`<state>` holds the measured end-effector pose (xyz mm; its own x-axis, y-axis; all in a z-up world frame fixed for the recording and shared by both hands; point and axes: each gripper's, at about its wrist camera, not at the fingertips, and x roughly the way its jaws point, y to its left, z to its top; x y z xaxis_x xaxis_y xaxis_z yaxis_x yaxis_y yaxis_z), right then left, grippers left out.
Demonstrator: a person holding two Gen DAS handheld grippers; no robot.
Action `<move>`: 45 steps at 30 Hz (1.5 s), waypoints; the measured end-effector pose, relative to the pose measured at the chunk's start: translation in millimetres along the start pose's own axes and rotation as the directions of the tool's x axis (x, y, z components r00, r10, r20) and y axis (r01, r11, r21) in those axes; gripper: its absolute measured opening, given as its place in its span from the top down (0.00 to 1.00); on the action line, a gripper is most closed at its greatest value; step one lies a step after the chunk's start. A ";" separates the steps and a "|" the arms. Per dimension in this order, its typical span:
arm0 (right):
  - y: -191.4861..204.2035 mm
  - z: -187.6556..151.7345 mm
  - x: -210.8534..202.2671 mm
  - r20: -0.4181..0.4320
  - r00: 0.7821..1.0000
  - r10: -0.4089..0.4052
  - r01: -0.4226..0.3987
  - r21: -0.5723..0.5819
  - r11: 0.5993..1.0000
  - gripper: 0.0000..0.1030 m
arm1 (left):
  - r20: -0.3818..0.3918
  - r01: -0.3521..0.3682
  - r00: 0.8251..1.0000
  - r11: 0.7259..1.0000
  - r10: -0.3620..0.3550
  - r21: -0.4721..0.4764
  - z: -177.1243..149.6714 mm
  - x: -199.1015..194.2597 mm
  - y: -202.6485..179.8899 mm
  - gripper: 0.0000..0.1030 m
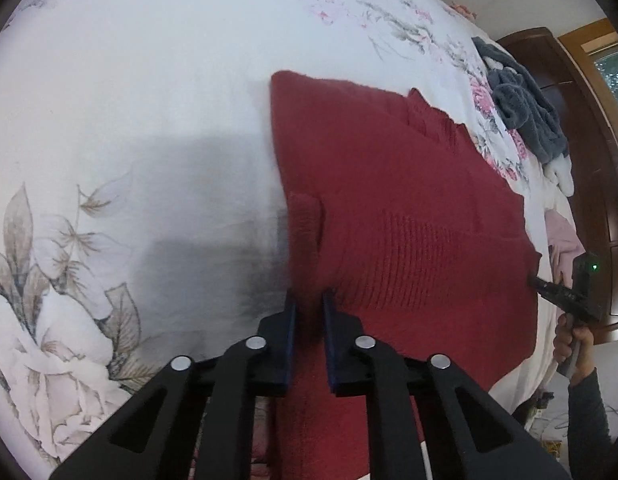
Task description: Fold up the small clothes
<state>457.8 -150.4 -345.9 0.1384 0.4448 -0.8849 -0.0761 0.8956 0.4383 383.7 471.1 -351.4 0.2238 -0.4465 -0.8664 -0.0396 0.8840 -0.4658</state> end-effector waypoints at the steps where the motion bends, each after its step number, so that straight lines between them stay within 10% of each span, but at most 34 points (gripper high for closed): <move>1: 4.2 -1.9 -1.8 0.015 1.000 -0.016 0.017 -0.021 1.000 0.94 | 0.011 -0.007 1.000 1.000 0.007 0.009 -1.3 -2.0 -1.3 0.91; 13: 51.7 -17.6 -62.0 0.198 0.979 -0.052 0.080 -0.137 0.987 0.95 | 0.233 -0.069 0.972 0.986 0.031 0.154 -19.9 -69.8 -45.5 0.94; 22: 63.1 48.7 -93.1 0.337 0.942 -0.007 0.039 -0.087 0.995 0.95 | 0.321 -0.039 0.947 0.980 -0.027 0.196 52.6 -104.0 -59.0 0.94; 32: 48.2 141.9 -24.8 0.221 0.972 -0.086 0.087 0.006 0.996 0.95 | 0.236 0.016 0.971 0.998 -0.029 0.055 162.0 -37.4 -30.4 0.94; 45: 33.1 173.9 18.8 0.183 0.974 -0.133 0.128 0.043 0.991 0.95 | 0.184 0.067 0.981 0.996 -0.056 -0.059 201.4 18.3 1.5 0.95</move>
<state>629.5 -111.2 -320.5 0.3255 0.3149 -0.8916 -0.0151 0.9445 0.3281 583.9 492.1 -331.7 0.4009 -0.4618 -0.7912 -0.0820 0.8421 -0.5330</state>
